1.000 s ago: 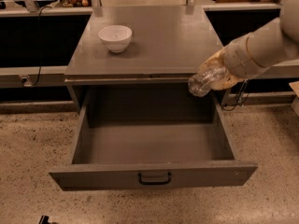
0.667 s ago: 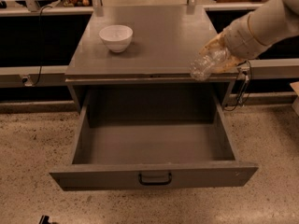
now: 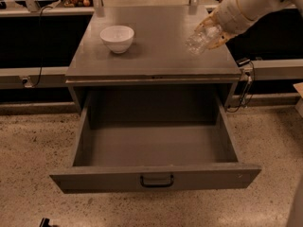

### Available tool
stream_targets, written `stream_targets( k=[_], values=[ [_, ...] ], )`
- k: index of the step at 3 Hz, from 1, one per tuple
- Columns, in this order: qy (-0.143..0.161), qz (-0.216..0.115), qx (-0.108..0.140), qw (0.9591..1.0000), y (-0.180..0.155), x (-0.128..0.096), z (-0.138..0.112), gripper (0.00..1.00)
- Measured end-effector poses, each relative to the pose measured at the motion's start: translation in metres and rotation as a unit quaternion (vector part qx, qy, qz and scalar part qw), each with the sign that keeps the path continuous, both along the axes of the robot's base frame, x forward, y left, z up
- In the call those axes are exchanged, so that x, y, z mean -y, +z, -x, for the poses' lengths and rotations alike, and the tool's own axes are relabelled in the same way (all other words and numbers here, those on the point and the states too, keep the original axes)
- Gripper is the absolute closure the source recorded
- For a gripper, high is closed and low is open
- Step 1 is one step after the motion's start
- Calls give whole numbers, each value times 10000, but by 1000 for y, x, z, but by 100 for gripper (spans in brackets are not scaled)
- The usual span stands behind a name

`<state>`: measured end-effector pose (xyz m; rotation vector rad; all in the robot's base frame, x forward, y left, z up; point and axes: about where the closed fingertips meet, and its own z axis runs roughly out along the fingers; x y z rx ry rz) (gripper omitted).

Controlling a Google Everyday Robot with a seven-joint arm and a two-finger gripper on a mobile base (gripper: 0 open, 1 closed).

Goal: Pick water bottle from top drawer and place on counter

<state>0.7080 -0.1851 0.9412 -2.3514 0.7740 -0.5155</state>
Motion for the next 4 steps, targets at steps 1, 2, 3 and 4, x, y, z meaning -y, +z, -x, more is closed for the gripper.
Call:
stream_targets(
  k=[1, 2, 3, 4],
  values=[
    [-113, 101, 100, 9998, -3, -3, -31, 87],
    [-30, 346, -93, 9994, -35, -22, -53, 62],
    [208, 579, -283, 9977, -67, -51, -60, 40],
    [232, 592, -322, 9975, -73, -54, -60, 17]
  ],
)
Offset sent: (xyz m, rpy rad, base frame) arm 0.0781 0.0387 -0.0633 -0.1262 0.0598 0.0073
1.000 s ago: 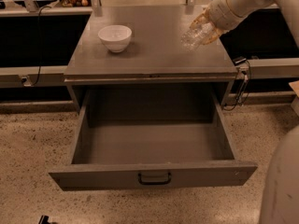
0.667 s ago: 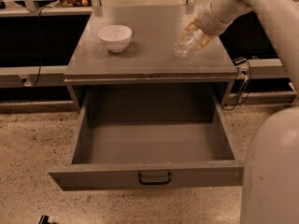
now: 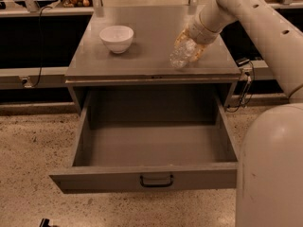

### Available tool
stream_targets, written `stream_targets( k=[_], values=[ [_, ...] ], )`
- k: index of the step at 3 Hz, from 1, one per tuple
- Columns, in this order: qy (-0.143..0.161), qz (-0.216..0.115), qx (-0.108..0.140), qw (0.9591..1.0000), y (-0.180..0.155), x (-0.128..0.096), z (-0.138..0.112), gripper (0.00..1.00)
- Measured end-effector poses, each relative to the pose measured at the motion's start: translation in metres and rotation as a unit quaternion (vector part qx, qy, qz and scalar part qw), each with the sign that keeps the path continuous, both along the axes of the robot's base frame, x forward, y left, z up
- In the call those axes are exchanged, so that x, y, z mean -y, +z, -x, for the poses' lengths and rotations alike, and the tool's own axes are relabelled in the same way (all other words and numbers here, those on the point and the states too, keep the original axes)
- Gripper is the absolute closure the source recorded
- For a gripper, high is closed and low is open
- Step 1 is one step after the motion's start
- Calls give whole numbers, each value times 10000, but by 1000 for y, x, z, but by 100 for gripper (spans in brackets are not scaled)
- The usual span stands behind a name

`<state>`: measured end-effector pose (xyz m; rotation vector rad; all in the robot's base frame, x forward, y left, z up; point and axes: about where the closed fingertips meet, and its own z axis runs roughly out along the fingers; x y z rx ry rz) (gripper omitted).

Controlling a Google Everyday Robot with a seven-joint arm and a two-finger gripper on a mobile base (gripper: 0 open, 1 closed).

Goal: Pick water bottle from top drawer and place on counter

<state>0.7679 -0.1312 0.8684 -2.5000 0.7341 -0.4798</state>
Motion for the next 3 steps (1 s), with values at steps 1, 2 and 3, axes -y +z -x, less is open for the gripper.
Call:
stream_targets(
  k=[1, 2, 3],
  values=[
    [17, 1, -25, 10000, -4, -2, -1, 0],
    [-110, 33, 10, 9999, 2, 4, -1, 0],
    [-572, 125, 91, 9982, 29, 30, 1, 0]
  ],
)
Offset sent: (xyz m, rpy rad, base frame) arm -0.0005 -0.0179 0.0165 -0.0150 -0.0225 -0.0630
